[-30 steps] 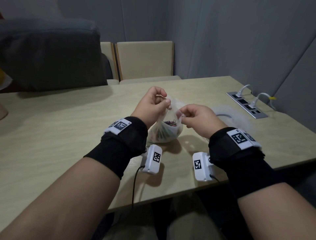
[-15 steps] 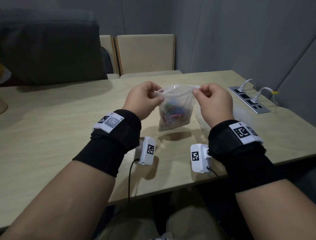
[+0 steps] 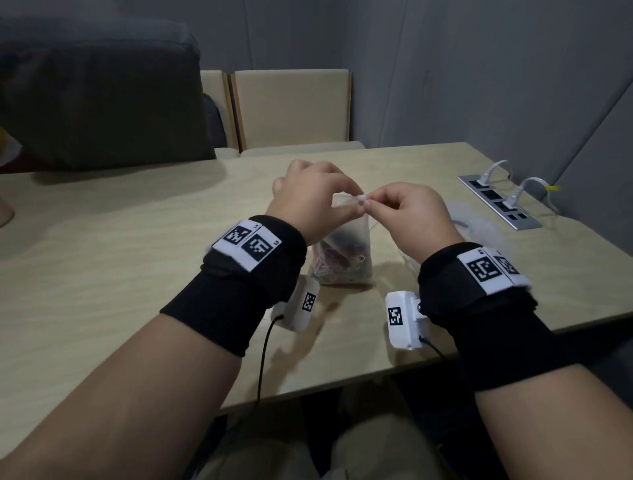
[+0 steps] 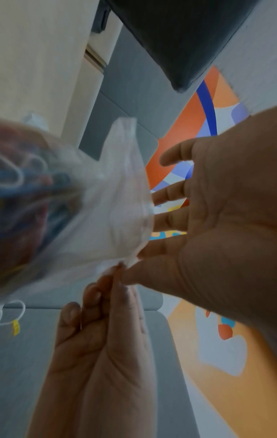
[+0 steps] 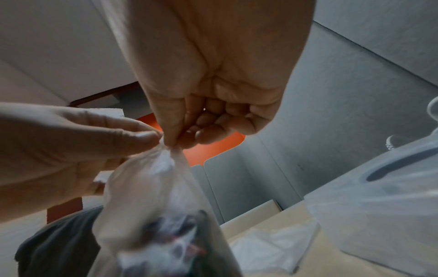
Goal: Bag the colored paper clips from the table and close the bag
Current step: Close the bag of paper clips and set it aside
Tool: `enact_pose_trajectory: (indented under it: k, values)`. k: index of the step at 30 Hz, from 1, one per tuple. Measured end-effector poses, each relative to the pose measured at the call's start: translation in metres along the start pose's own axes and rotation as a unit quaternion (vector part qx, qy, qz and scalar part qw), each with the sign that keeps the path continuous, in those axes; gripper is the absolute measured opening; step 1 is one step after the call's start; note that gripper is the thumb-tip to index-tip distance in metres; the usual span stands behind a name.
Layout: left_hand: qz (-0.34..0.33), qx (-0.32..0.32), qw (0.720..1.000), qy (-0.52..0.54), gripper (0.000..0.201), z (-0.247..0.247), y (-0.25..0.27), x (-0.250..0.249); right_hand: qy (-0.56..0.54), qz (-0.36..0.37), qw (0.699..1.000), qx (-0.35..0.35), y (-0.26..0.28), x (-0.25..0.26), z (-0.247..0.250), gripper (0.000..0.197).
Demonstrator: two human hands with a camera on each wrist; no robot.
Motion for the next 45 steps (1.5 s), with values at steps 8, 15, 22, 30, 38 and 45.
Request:
enact_pose_trajectory:
  k: [8, 15, 22, 30, 38, 45]
  values:
    - [-0.004, 0.013, 0.994, 0.107, 0.01, -0.003, -0.008, 0.009, 0.105, 0.042, 0.993, -0.037, 0.002, 0.008, 0.002, 0.012]
    - [0.06, 0.047, 0.992, 0.105, 0.01, -0.001, -0.007, 0.052, 0.112, -0.065, 0.987, -0.097, -0.005, -0.023, 0.015, 0.018]
    - [0.191, 0.07, 0.941, 0.271, 0.013, -0.013, -0.005, 0.076, 0.099, -0.134, 0.986, -0.024, -0.028, -0.027, -0.014, 0.028]
    - [0.298, 0.086, 0.946, 0.1, 0.032, -0.007, -0.003, 0.133, 0.35, -0.205, 0.874, 0.267, -0.045, -0.057, -0.08, 0.035]
    - [0.227, 0.135, 0.964, 0.036, 0.024, -0.027, -0.004, 0.097, 0.407, -0.173, 0.837, 0.322, -0.137, -0.292, -0.175, 0.079]
    - [0.208, 0.147, 0.962, 0.098, 0.023, -0.045, 0.0, 0.051, 0.295, -0.17, 0.925, 0.167, -0.004, -0.025, -0.049, 0.02]
Point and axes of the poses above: each hand's wrist, its own y-axis away from the middle knuckle, its own z-axis out of the back of the hand, x = y × z, the point moved 7 cm from there along -y, towards the middle knuckle, and after that the axes turned 3 degrees about x, right-handed, at the moved point
